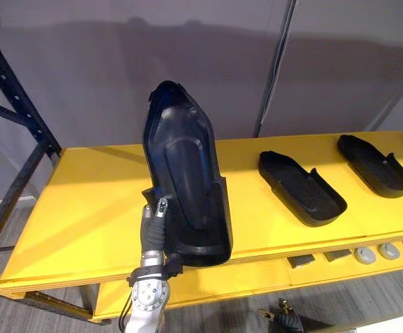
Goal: Walk over and take plastic housings, then place them on the shelf
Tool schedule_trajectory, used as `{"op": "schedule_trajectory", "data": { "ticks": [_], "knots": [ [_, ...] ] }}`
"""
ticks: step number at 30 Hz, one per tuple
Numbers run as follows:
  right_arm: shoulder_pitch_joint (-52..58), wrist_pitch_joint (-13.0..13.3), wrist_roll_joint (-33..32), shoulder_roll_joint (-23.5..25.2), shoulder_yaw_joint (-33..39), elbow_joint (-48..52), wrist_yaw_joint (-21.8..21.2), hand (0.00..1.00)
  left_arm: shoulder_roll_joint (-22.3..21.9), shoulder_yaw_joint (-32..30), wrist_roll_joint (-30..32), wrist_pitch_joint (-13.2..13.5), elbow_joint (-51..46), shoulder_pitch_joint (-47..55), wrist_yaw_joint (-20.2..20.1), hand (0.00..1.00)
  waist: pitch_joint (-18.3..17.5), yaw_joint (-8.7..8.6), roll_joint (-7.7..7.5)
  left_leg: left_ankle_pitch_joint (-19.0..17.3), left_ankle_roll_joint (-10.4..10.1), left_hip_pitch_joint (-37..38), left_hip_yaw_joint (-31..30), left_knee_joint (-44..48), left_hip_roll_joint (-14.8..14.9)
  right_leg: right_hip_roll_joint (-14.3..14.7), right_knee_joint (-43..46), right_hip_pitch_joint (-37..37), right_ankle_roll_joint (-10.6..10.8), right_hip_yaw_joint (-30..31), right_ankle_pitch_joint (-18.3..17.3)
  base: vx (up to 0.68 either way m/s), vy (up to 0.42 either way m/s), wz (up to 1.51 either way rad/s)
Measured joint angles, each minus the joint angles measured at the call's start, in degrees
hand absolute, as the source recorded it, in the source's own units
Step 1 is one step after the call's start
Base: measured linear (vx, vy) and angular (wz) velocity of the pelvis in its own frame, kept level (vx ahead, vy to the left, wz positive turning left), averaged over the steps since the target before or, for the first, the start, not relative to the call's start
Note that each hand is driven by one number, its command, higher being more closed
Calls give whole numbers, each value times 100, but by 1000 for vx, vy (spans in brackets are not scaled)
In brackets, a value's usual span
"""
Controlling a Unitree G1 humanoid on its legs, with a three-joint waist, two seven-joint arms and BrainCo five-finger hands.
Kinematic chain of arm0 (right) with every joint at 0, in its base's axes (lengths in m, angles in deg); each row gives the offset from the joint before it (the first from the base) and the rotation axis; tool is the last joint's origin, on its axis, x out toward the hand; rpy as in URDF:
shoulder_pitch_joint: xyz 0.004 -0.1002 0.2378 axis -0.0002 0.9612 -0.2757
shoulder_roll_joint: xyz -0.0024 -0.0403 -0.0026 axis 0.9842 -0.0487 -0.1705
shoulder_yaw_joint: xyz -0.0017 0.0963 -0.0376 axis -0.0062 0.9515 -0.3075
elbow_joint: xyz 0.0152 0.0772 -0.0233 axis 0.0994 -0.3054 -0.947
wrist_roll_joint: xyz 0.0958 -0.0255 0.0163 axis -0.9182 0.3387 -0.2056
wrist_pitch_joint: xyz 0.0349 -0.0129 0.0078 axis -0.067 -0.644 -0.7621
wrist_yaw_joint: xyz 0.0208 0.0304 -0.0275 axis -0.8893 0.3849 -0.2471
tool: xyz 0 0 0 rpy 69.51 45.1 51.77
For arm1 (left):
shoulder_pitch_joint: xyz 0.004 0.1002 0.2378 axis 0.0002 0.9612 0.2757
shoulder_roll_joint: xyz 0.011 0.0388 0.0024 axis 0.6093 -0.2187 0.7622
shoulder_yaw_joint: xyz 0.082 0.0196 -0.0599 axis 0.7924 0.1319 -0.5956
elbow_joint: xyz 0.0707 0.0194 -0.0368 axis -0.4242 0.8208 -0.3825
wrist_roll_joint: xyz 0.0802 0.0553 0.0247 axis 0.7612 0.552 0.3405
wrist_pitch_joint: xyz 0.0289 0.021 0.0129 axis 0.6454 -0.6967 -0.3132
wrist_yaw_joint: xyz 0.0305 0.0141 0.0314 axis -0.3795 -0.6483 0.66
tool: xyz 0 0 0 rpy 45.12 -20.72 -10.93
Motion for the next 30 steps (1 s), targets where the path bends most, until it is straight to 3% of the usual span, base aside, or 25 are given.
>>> {"op": "schedule_trajectory", "data": {
  "ticks": [1, 2, 5, 7, 9, 10, 11, 12, 13, 15, 18, 24, 30],
  "knots": [
    [3, -1, -6, -66, 21, -14, 0, 0, -19, 32, -3, 4, 39, -21, 21, 100, -59, -33, 110, 174, -90, -8, -69, -257, 28, -14, -65, -42, 131, -94, 77, 44, 455, 51],
    [-145, -32, 23, -43, 49, -194, 20, 0, 90, 10, -10, -1, 203, -145, 51, 100, -43, -132, 27, 244, -496, -42, -179, -427, -228, -251, -264, 32, 316, -194, 279, 46, 524, 54],
    [-208, -31, 25, 277, 32, -289, 19, 0, 333, -79, -178, -22, 459, -372, 144, 100, 50, -179, -192, 30, -225, -454, -380, 128, -565, -582, -832, 304, 384, -539, 922, -8, 354, 44],
    [-324, -33, 27, 343, -40, -285, 20, 0, 365, -58, -234, -19, 472, -518, 146, 100, 160, -96, -188, -167, -127, -681, -363, 605, -554, -616, -840, 274, 375, -511, 1152, -48, 301, 7],
    [-373, -32, 60, 363, -205, -135, 21, 0, 415, 32, -243, -19, 463, -547, 143, 100, 194, -16, -188, -365, 0, -744, -163, 901, -527, -598, -701, 125, 129, -399, 1347, -90, 319, -36],
    [-370, -32, 65, 363, -204, -96, 22, 0, 408, 83, -243, -19, 461, -544, 141, 100, 186, -1, -180, -429, 51, -728, -118, 842, -530, -591, -656, 68, 104, -322, 1365, -133, 281, -43],
    [-399, -39, 68, 400, -205, -11, 17, 0, 396, 127, -226, -13, 460, -559, 104, 100, 227, 22, -180, -496, 135, -671, -5, 788, -553, -476, -4, -180, 410, 69, 814, -107, 123, -23],
    [-298, -36, 69, 414, -200, 128, 17, 0, 359, 165, -215, -32, 482, -553, 83, 100, 234, 12, -206, -486, 175, -601, -4, 751, -608, -152, 757, -327, 591, 569, 89, -116, 113, -12],
    [-247, -36, 70, 409, -185, 183, 19, 0, 332, 188, -210, -33, 481, -553, 77, 100, 233, 11, -215, -473, 197, -548, -14, 708, -647, 30, 967, -327, 587, 776, -249, -51, -9, 10],
    [-83, -33, 68, 348, -182, 219, 20, 0, 219, 283, -203, -20, 473, -558, 71, 100, 202, -61, -251, -398, 280, -473, -93, 490, -933, 345, 990, -190, 218, 1107, -848, -17, -50, 36],
    [-62, -31, -29, 243, -71, 103, 23, 0, 130, 453, -43, -26, 490, -562, 32, 100, 146, -166, -101, -118, 241, -444, -302, 137, -1176, 261, 719, -29, -22, 996, -791, 34, -33, 44],
    [-40, -31, -28, 368, 50, 86, 30, 0, 130, 384, 39, -27, 424, -551, -45, 100, 74, -68, -156, 46, 99, -126, -365, -210, -998, 454, 234, 398, -163, 953, -482, 64, -39, 5],
    [-13, -32, -24, 426, 50, 87, 28, 0, 130, 342, 268, -73, 351, -545, -79, 100, 27, 18, -170, 365, 98, 113, -226, -788, -942, 537, -97, 424, -173, 1079, -60, -11, 1, -13]
  ]
}}
